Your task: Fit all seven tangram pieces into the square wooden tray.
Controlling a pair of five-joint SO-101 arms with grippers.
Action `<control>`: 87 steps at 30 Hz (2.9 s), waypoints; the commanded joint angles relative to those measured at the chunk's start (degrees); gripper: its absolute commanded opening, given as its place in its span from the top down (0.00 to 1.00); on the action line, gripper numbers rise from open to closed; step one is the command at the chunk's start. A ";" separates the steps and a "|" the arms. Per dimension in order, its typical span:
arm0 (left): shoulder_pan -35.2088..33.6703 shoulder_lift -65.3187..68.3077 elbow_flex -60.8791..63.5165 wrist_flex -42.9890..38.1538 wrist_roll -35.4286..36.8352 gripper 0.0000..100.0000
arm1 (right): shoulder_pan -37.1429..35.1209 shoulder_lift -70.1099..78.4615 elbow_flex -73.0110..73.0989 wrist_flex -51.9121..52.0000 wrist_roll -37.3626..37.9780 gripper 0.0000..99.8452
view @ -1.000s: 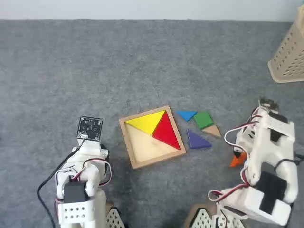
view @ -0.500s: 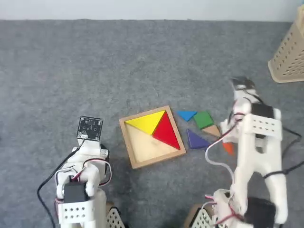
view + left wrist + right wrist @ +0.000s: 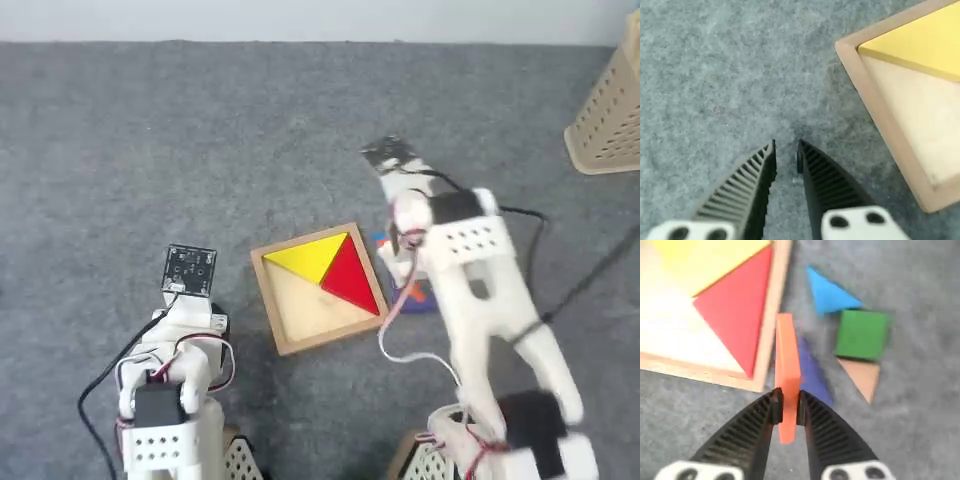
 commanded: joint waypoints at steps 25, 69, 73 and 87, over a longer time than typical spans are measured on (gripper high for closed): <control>0.09 -1.23 -0.57 0.00 0.44 0.93 | -24.66 18.42 -7.12 -19.47 -9.85 0.95; 0.09 -1.23 -0.57 0.00 0.44 0.93 | -27.91 7.25 9.67 -30.81 -10.20 0.98; 0.09 -1.23 -0.57 0.00 0.44 0.93 | -28.44 7.96 9.67 -31.96 -10.20 0.98; 0.09 -1.23 -0.57 0.00 0.44 0.93 | -24.31 -9.98 25.23 -45.14 -12.40 0.99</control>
